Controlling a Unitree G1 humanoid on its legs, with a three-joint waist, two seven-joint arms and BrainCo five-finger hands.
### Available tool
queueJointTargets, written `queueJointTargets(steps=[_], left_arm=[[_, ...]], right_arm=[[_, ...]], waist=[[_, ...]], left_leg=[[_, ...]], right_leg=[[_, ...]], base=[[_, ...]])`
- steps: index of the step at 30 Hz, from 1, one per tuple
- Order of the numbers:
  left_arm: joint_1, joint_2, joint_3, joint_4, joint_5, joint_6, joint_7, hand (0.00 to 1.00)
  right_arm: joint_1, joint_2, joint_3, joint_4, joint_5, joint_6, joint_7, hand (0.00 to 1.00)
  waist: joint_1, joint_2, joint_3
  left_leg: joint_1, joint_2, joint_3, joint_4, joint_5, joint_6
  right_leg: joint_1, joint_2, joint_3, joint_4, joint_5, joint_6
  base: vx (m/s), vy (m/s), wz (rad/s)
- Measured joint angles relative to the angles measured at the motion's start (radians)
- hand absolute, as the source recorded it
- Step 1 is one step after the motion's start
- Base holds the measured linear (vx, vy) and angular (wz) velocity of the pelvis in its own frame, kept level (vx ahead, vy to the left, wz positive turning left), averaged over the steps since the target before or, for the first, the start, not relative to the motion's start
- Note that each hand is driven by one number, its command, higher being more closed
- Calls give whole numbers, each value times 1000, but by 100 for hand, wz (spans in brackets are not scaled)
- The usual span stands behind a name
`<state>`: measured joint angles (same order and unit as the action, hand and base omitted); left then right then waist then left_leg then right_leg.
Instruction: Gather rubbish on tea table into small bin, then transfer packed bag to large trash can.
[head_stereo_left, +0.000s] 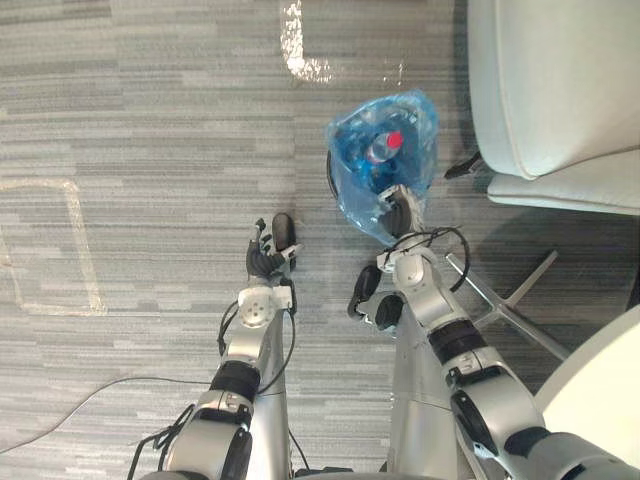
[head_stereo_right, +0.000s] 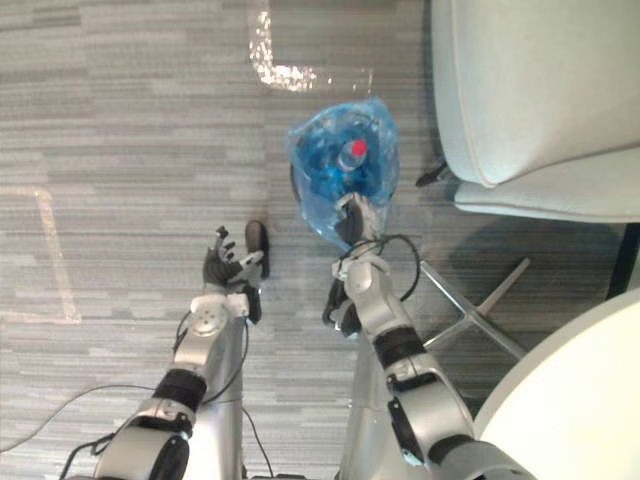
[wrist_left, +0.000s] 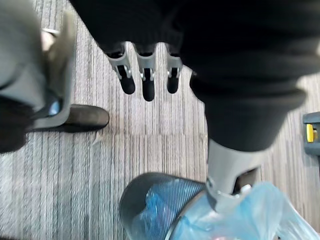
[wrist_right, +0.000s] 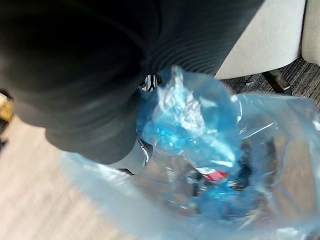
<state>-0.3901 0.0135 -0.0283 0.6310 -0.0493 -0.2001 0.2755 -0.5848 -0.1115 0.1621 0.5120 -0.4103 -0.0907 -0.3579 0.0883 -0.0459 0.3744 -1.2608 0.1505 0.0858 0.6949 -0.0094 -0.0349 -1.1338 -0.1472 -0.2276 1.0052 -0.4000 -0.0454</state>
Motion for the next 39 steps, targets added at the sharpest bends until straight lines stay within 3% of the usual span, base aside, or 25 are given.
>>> queueJointTargets(steps=[6,14,21,27,31,39], left_arm=[[76,2,-48,-34,6,11,-14,0],[183,1,-79,-68,6,12,-26,0],[275,8,-159,-69,6,14,-44,0],[327,41,-199,-89,6,14,-67,0],[387,100,-245,-235,6,8,-89,0],[429,124,-327,-370,6,-31,-132,0]], right_arm=[[161,54,17,-152,191,-31,61,100],[319,74,69,-270,349,-50,138,100],[421,93,85,-304,433,-64,202,100],[430,62,87,-303,523,-67,257,100],[437,-3,126,-399,571,-70,306,100],[451,-95,201,-545,608,-122,387,100]], waist=[[-4,-2,-10],[-21,-7,-61],[-34,-33,-164],[-55,-38,-209],[-63,-42,-232],[-89,-37,-293]], left_leg=[[226,-10,20,-151,44,7],[504,-29,43,-300,49,1],[733,-65,68,-507,87,-8],[891,-76,74,-653,127,-8],[979,-76,100,-705,127,-8],[1057,-77,123,-765,127,-8]], right_leg=[[219,11,-13,-147,33,18],[506,23,-14,-336,65,46],[704,26,-1,-511,94,68],[863,53,10,-673,148,77],[945,63,48,-754,185,92],[1015,75,98,-845,247,95]], base=[[42,8,5],[79,20,1],[123,-3,-2],[150,0,-7],[88,4,-24],[28,41,-16]])
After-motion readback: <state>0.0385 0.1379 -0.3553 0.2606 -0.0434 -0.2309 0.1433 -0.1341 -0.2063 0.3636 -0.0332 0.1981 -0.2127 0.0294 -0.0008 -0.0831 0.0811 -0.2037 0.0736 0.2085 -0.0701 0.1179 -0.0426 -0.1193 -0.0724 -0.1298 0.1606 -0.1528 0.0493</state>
